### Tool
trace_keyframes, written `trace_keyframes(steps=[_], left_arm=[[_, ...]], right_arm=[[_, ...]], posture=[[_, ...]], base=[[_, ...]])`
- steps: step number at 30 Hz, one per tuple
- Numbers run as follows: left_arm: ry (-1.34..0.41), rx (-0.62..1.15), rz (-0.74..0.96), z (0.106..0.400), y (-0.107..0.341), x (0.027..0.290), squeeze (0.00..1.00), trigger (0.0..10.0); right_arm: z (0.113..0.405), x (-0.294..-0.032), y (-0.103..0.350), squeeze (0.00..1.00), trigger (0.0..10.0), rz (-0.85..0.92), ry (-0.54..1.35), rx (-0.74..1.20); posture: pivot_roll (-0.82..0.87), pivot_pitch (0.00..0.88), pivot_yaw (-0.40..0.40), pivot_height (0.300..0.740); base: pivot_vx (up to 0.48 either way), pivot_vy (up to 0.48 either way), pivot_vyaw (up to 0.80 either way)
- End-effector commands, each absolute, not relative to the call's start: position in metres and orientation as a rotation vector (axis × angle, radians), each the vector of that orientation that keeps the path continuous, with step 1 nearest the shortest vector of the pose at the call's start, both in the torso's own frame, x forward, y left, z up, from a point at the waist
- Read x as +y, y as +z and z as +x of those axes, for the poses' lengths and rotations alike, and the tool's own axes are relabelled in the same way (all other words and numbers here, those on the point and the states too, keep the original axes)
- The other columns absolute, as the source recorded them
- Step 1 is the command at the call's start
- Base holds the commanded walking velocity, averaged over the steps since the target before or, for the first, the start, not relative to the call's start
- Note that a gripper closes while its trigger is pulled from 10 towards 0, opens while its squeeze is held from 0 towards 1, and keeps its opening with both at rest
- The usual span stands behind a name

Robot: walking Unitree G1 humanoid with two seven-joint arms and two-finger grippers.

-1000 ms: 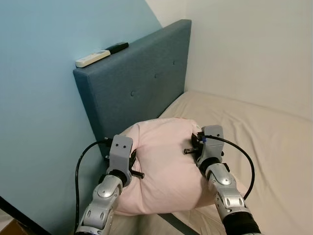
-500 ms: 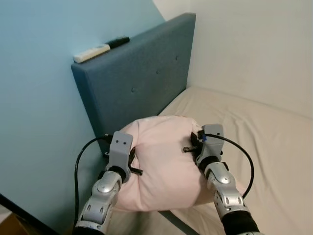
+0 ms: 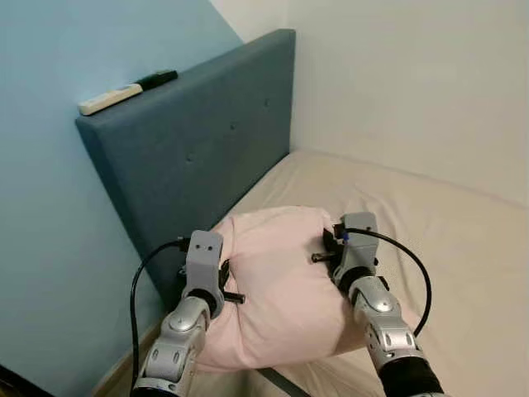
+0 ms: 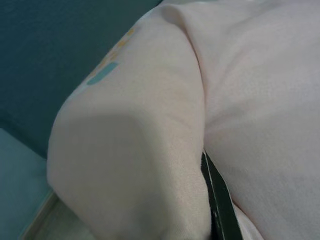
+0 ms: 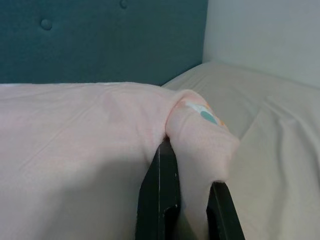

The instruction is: Clean up the room

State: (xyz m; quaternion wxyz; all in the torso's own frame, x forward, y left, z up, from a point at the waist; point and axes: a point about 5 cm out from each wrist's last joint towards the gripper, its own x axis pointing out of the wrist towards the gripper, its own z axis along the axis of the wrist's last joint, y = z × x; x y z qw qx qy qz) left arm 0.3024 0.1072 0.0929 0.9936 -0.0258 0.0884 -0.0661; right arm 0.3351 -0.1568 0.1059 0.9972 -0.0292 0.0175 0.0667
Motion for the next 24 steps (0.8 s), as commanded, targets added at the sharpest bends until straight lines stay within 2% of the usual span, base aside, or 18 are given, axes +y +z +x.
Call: trace_keyframes(steps=[1,17,24], left_arm=[[-0.057,0.122,-0.032,0.303,0.1,0.123,0.0,10.0],[-0.079,0.031,-0.073,0.305,0.113,0.119,0.0,10.0],[-0.086,0.008,-0.079,0.305,0.116,0.12,0.0,10.0]], right_arm=[[0.339,-0.157,0.117,0.0,10.0,-0.08,0.128,-0.027],[0.344,-0.163,0.137,0.0,10.0,-0.09,0.094,-0.115],[0.344,-0.162,0.135,0.0,10.0,-0.091,0.099,-0.11]], posture=[[-0.01,0.082,0.012,0.74],[-0.02,0.067,0.01,0.74],[-0.02,0.066,0.006,0.74]], base=[[0.0,0.0,0.0],[0.0,0.0,0.0],[0.332,0.0,0.0]])
